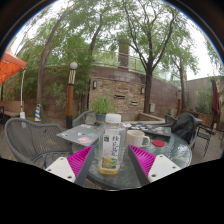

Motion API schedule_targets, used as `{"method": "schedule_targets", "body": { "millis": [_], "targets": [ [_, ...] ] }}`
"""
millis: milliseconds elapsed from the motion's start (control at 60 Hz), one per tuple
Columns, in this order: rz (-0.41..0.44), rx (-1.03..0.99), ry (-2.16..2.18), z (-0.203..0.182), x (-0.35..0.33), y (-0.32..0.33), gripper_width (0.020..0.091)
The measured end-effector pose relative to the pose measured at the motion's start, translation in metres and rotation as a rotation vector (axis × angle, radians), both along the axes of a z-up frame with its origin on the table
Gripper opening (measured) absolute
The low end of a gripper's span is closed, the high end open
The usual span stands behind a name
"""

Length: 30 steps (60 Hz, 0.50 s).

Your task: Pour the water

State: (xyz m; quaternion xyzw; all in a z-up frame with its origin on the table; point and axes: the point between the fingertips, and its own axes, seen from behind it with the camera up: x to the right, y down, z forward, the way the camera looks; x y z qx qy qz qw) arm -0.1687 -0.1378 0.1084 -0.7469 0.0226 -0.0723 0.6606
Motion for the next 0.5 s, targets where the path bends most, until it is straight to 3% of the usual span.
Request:
{"method": "schedule_targets", "body": {
  "millis": [367, 417, 450, 500],
  "targets": [
    [-0.011, -0.009, 0.061, -0.017, 0.014, 0.071, 0.0776],
    [-0.009, -0.014, 0.076, -0.022, 0.014, 0.081, 0.0729],
    [-0.001, -0.018, 0.091, -0.025, 0.012, 0.086, 0.0627],
    [-0.005, 0.002, 0.102, -0.028, 0.019, 0.098, 0.0603]
  ]
}}
